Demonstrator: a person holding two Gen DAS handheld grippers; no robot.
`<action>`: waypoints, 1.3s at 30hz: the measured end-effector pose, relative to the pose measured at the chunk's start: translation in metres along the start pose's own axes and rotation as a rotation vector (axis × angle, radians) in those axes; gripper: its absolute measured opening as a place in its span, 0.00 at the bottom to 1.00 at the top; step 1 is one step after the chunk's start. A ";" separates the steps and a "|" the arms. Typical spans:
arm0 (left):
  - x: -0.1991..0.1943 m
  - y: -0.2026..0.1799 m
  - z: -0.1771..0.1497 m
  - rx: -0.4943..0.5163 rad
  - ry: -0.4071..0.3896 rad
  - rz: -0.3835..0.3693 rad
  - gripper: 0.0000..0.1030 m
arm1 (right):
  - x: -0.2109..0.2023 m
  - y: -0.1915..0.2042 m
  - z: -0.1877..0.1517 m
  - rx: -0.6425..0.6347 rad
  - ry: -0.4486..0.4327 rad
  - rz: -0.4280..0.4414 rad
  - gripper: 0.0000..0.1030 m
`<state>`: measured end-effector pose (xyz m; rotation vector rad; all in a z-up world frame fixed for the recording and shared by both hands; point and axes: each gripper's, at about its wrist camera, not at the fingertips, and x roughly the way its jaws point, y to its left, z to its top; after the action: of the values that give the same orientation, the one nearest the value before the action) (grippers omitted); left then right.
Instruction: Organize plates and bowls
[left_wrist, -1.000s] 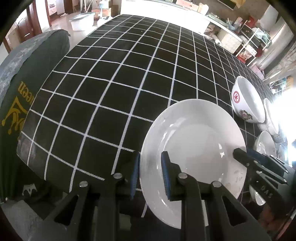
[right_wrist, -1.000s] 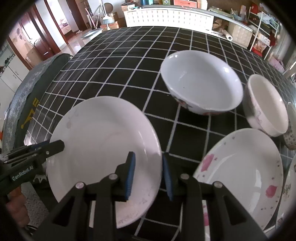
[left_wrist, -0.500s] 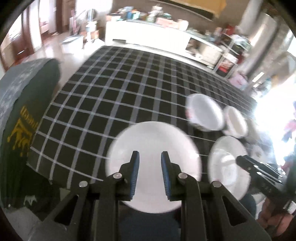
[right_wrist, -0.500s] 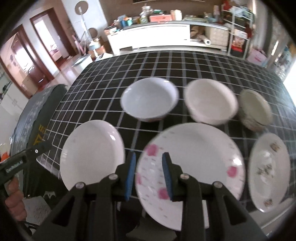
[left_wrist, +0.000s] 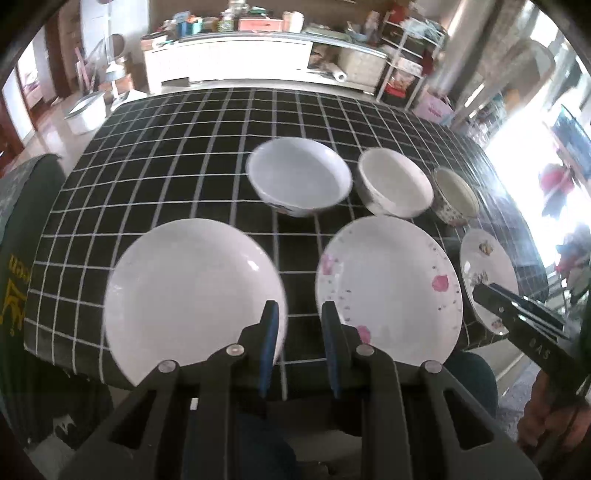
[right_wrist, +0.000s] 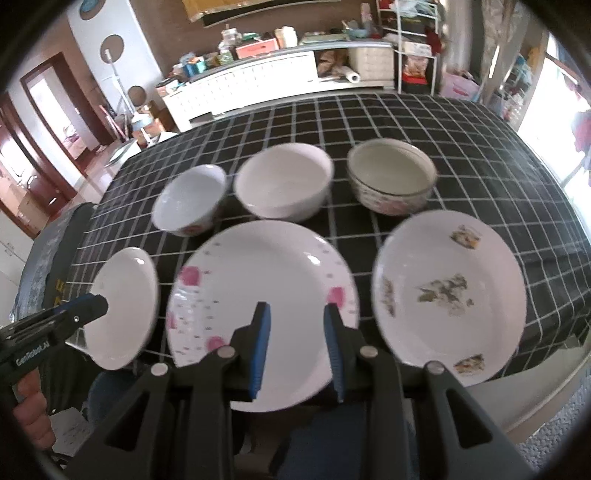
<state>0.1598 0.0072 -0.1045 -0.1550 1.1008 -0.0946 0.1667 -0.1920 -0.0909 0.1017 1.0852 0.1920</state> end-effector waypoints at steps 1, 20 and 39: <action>0.004 -0.003 0.002 0.004 0.010 -0.002 0.21 | 0.001 -0.005 0.000 0.003 0.004 -0.003 0.33; 0.082 -0.019 0.014 0.054 0.128 -0.005 0.13 | 0.046 -0.039 0.001 0.041 0.065 -0.011 0.33; 0.099 -0.014 0.009 0.048 0.142 -0.020 0.09 | 0.044 -0.049 -0.001 0.034 0.056 0.014 0.28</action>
<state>0.2126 -0.0213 -0.1846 -0.1177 1.2373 -0.1517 0.1911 -0.2309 -0.1376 0.1349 1.1438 0.1901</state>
